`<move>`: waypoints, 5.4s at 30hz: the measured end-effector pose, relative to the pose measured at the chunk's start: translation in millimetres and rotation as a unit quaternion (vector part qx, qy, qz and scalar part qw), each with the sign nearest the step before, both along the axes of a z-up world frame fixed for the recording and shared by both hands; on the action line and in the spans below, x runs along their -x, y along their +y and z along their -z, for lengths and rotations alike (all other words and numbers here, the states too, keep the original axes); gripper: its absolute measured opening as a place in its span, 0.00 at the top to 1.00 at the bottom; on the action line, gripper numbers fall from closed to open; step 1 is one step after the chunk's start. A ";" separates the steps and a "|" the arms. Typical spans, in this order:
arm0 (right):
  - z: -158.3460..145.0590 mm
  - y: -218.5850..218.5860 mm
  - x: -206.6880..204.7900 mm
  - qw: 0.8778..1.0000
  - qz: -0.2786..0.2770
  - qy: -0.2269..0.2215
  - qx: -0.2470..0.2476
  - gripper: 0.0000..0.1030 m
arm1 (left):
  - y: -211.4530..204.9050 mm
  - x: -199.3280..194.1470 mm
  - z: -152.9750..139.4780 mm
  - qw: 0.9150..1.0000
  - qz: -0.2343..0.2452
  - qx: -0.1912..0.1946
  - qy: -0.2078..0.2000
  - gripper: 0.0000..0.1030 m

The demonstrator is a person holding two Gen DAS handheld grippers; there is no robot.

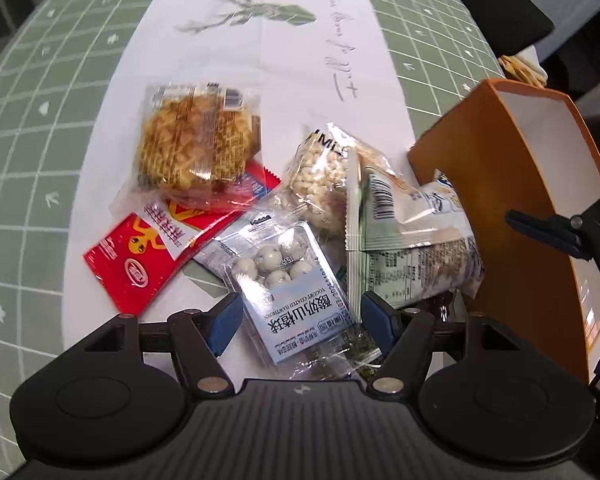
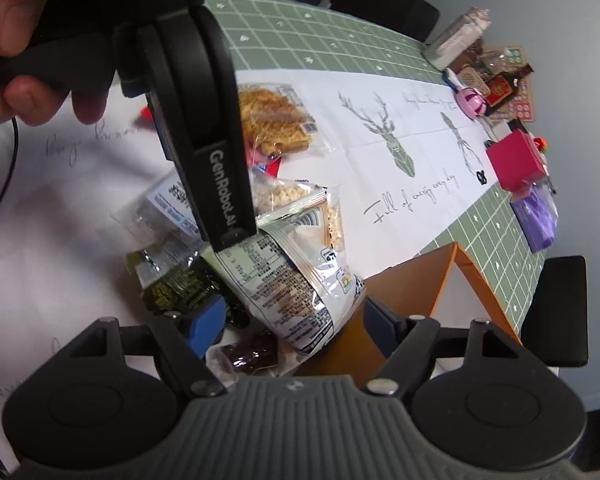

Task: Organize snacks
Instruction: 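Grasp the yogurt-ball bag with left tool while right tool grasps the green-printed bag, then move both bags into the orange box and open both tools, then return both tools to the snacks and grasp the cracker bag with left tool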

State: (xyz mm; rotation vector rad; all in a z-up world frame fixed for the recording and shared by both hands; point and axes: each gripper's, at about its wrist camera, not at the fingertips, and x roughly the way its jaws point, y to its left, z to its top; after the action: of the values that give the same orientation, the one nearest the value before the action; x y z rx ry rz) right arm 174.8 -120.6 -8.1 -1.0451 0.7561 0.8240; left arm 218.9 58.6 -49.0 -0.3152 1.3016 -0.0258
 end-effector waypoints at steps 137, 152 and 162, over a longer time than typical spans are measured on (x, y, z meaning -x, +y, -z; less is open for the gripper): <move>-71.8 -136.6 -14.4 0.949 0.295 0.008 -0.114 0.32 | -169.6 3.7 -118.5 0.933 0.276 -0.155 -0.172 0.23; -70.5 -48.6 24.3 0.963 0.209 0.045 -0.166 0.37 | -66.3 38.8 -108.5 0.935 0.238 -0.220 -0.143 0.23; -35.6 -4.6 3.3 0.965 0.192 0.071 -0.166 0.32 | -4.6 17.2 -77.9 0.962 0.167 -0.180 -0.119 0.22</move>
State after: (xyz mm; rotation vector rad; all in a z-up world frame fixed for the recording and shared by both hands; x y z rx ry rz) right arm 171.6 -125.2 27.5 -0.5206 0.8738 0.6641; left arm 201.7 53.9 28.9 0.2155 1.0816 -0.1076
